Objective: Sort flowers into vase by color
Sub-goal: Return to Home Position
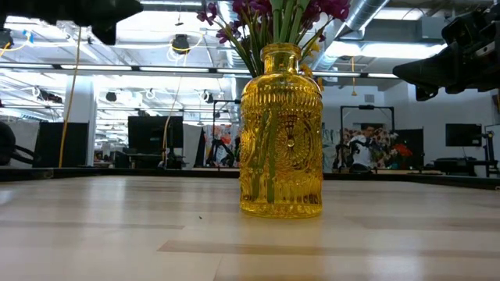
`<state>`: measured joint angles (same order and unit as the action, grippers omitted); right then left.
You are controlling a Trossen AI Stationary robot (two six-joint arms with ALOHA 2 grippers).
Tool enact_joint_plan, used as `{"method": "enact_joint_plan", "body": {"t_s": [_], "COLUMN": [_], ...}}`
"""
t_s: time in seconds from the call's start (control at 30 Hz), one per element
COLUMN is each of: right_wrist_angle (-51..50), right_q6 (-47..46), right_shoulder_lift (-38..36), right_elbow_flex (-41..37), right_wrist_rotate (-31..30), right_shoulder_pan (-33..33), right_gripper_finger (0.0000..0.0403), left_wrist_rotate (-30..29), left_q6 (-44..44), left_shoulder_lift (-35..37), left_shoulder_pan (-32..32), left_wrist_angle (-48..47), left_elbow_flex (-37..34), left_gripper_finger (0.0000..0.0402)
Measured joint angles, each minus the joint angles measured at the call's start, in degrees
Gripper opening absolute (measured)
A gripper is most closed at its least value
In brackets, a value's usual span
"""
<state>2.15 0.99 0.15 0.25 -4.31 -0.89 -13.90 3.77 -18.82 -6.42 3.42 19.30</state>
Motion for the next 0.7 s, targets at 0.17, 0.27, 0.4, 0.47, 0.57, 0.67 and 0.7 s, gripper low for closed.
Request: {"method": "enact_joint_plan", "body": {"t_s": [0.17, 0.27, 0.4, 0.47, 0.57, 0.67, 0.7], "right_wrist_angle": [0.01, 0.0, 0.02, 0.0, 0.01, 0.01, 0.01], "right_q6": [0.0, 0.0, 0.0, 0.0, -0.02, 0.0, 0.0], "right_shoulder_lift": [0.01, 0.0, 0.02, 0.0, 0.01, 0.01, 0.01], "right_elbow_flex": [0.01, 0.0, 0.0, 0.02, 0.01, 0.0, 0.0], "right_wrist_rotate": [0.01, 0.02, 0.02, 0.02, 0.01, 0.02, 0.02], "right_shoulder_pan": [0.01, 0.0, 0.0, 0.0, 0.01, 0.02, 0.02], "right_gripper_finger": [0.0043, 0.0043, 0.0043, 0.0043, 0.0043, 0.0043, 0.0043], "left_wrist_rotate": [0.04, 0.05, 0.06, 0.05, 0.08, 0.08, 0.08], "left_q6": [-0.06, -0.15, -0.08, -0.01, 0.01, -0.01, -0.04], "left_shoulder_lift": [6.63, 9.82, 12.85, 13.95, 15.02, 15.17, 15.14], "left_shoulder_pan": [0.0, -0.02, -0.02, -0.02, -0.02, -0.02, -0.02], "left_wrist_angle": [-0.26, -0.31, -1.23, -1.46, -1.86, -3.01, -3.4], "left_elbow_flex": [-4.45, -6.54, -8.56, -9.42, -10.52, -11.1, -11.18], "left_gripper_finger": [0.0, 0.0, 0.0, 0.0, 0.0, 0.0, 0.0]}}
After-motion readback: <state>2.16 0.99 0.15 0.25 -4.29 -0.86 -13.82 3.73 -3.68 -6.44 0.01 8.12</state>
